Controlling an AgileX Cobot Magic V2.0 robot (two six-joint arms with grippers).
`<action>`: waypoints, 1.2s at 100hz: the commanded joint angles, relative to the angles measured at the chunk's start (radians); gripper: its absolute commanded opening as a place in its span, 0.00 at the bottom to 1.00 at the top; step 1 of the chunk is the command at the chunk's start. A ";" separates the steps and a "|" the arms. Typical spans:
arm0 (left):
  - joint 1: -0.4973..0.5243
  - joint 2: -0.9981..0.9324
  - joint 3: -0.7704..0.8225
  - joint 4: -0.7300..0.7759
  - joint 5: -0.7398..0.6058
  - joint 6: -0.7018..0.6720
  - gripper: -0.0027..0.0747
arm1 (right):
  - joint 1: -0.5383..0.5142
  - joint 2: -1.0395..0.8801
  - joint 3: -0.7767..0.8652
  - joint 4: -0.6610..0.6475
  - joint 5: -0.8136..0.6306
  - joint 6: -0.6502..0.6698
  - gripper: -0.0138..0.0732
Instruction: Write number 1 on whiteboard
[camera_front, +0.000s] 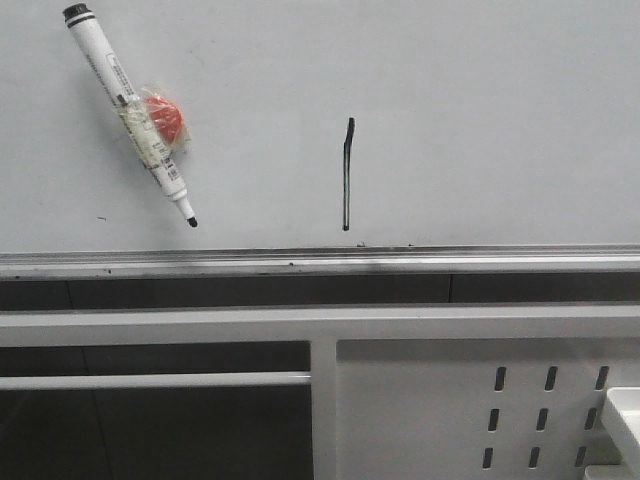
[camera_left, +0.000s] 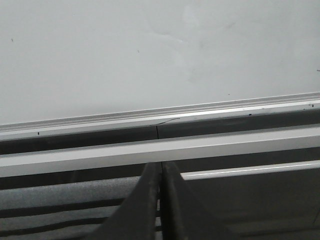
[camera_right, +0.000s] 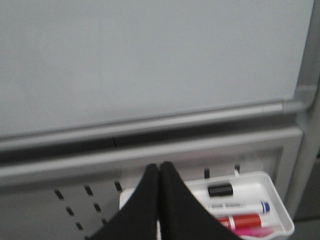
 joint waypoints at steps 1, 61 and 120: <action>0.003 -0.017 0.035 -0.006 -0.054 -0.004 0.01 | -0.006 -0.023 0.011 0.005 0.009 -0.028 0.08; 0.003 -0.017 0.035 -0.006 -0.057 -0.004 0.01 | 0.000 -0.023 0.011 0.062 0.007 -0.117 0.08; 0.003 -0.017 0.035 -0.006 -0.057 -0.004 0.01 | 0.000 -0.023 0.011 0.062 0.007 -0.117 0.08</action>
